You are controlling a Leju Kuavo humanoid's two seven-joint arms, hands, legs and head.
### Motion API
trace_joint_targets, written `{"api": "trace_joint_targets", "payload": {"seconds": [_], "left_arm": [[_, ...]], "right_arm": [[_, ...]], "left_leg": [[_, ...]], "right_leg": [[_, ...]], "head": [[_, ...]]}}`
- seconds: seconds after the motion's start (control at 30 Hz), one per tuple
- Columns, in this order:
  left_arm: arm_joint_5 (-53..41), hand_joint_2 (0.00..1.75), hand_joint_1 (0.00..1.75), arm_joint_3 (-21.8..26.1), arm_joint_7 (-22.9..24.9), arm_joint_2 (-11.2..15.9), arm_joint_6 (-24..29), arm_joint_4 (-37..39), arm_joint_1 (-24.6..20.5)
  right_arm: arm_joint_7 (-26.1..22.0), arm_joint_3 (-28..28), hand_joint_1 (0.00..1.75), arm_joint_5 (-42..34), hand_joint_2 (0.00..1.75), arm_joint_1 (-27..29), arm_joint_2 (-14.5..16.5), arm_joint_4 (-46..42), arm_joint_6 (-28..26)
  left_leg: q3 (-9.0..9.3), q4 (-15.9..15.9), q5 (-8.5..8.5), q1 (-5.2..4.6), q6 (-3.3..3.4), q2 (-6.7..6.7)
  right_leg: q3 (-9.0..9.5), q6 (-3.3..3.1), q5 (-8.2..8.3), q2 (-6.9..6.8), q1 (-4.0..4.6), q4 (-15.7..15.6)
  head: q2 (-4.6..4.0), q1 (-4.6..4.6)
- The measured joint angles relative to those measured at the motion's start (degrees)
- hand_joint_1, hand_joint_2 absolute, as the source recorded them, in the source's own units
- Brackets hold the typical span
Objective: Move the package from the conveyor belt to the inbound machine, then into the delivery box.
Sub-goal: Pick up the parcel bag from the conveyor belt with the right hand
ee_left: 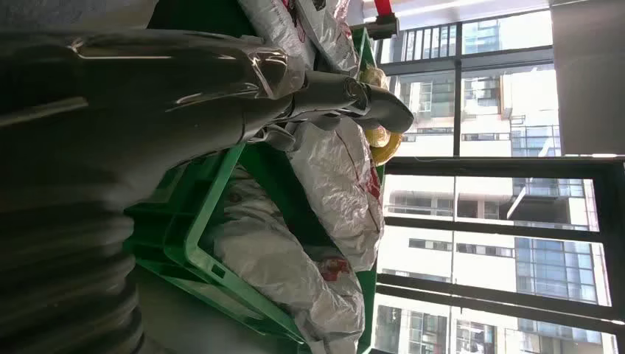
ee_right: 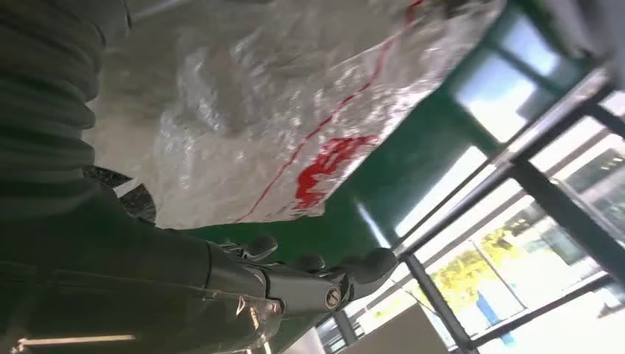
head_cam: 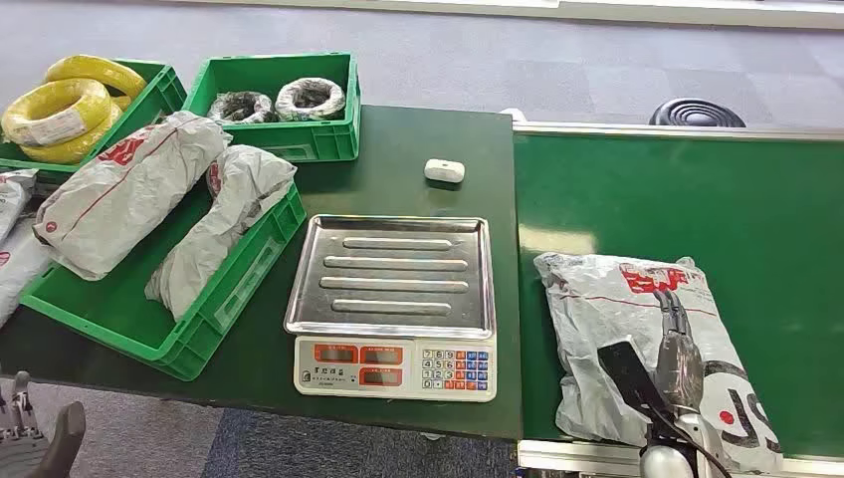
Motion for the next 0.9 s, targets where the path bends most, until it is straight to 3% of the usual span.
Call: {"api": "trace_joint_targets", "payload": {"seconds": [0.2,0.23,0.3,0.37,0.43,0.53,0.73,0.9], "left_arm": [[1.62,1.75,0.0,-1.8,0.0,2.78,-1.02,2.67,-1.82],[1.51,1.75,0.0,-2.13,0.0,3.11,-1.15,3.01,-2.17],[1.24,1.75,0.0,-2.73,0.02,3.56,-1.4,3.45,-2.67],[0.93,1.75,0.0,-3.08,0.24,3.82,-1.96,3.63,-2.85],[0.59,1.75,0.0,-3.13,0.62,3.92,-2.7,3.65,-2.88],[-0.15,1.75,0.0,-3.06,1.27,3.78,-4.04,3.69,-2.88],[-2.08,1.75,0.0,-2.16,2.82,1.94,-6.58,3.36,-2.8],[-2.51,1.75,0.0,-1.47,3.07,0.72,-7.27,3.04,-2.8]], "right_arm": [[8.8,-1.59,0.0,5.67,1.75,-12.04,-4.92,22.39,8.23],[10.29,-1.66,0.08,6.43,1.75,-13.64,-5.59,25.27,9.45],[12.53,-1.75,0.6,7.22,1.75,-16.21,-6.6,29.75,11.51],[13.7,-1.9,1.39,7.39,1.75,-18.14,-7.33,32.79,13.52],[14.12,-2.09,1.75,7.53,1.75,-19.21,-7.83,34.46,14.82],[13.25,-2.51,1.75,7.73,1.75,-20.37,-8.24,36.45,13.54],[7.92,-5.05,1.75,7.27,1.75,-20.93,-8.13,37.46,4.07],[5.57,-6.59,1.75,6.54,1.75,-21.04,-7.93,37.42,1.96]], "left_leg": [[0.06,0.04,0.12,-0.02,0.08,-0.23],[0.06,0.03,0.12,-0.02,0.08,-0.22],[0.08,0.03,0.12,-0.01,0.08,-0.21],[0.1,0.03,0.12,-0.01,0.07,-0.21],[0.13,0.03,0.11,0.0,0.08,-0.25],[0.15,0.03,0.1,-0.02,0.1,-0.28],[0.09,0.04,0.11,-0.04,0.12,-0.28],[0.03,0.03,0.11,-0.01,0.11,-0.3]], "right_leg": [[0.11,0.05,0.07,-0.28,-0.03,0.0],[0.11,0.05,0.07,-0.28,-0.02,0.01],[0.12,0.05,0.06,-0.28,-0.01,0.01],[0.14,0.06,0.04,-0.28,0.0,-0.01],[0.22,0.07,0.03,-0.31,0.0,-0.05],[0.32,0.09,0.03,-0.33,-0.01,-0.09],[0.32,0.11,0.06,-0.34,-0.03,-0.08],[0.23,0.1,0.05,-0.34,0.0,-0.07]], "head": [[0.0,0.0],[0.0,-0.02],[0.0,-0.02],[0.0,-0.01],[0.0,0.01],[0.0,0.01],[0.0,0.0],[0.0,-0.01]]}}
